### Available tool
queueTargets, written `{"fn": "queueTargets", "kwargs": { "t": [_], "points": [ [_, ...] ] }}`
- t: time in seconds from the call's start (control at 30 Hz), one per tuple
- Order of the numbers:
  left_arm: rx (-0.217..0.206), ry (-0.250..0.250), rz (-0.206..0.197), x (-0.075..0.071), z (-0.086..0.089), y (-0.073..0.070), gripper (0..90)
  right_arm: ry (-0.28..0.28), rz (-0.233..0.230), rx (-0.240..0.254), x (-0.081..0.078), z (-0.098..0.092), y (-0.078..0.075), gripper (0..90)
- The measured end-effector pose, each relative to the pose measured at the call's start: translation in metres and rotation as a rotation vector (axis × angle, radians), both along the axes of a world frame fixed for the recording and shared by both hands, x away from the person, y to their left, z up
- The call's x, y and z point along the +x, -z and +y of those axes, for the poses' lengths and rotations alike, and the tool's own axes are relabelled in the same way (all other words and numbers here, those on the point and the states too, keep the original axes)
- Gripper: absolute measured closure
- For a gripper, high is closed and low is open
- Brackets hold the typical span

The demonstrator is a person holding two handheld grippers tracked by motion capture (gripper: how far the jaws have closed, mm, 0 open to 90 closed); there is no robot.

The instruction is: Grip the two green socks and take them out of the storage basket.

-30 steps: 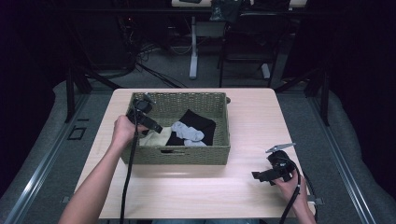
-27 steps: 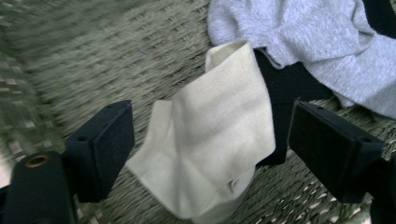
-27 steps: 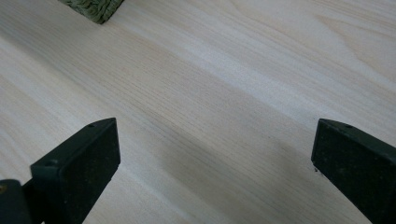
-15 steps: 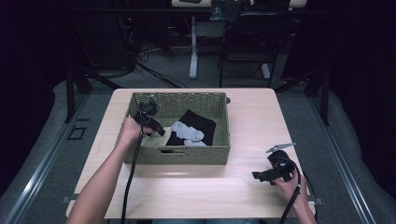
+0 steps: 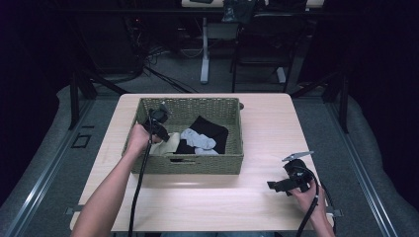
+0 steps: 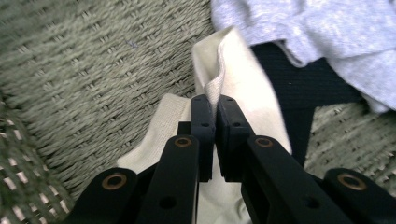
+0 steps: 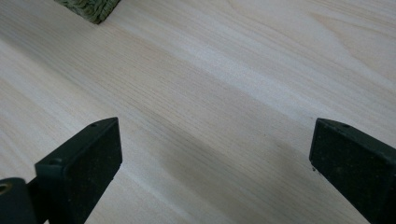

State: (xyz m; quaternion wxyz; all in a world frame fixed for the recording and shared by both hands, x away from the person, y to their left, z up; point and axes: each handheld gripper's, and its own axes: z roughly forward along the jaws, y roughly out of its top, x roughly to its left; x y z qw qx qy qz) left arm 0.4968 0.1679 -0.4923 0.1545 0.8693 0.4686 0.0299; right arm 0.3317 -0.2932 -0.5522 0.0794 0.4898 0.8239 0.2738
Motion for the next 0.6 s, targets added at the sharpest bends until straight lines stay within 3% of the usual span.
{"fn": "queueTargets", "kwargs": {
  "t": [0.23,0.6],
  "points": [
    [-0.05,0.037,-0.075,-0.012,0.004,-0.035,86.6,0.003,-0.003,0.0,0.0,0.001,0.001,1.9],
    [-0.093,0.071,-0.132,-0.018,0.0,-0.065,86.9,0.001,0.002,-0.002,0.0,0.0,0.0,1.9]
  ]
}}
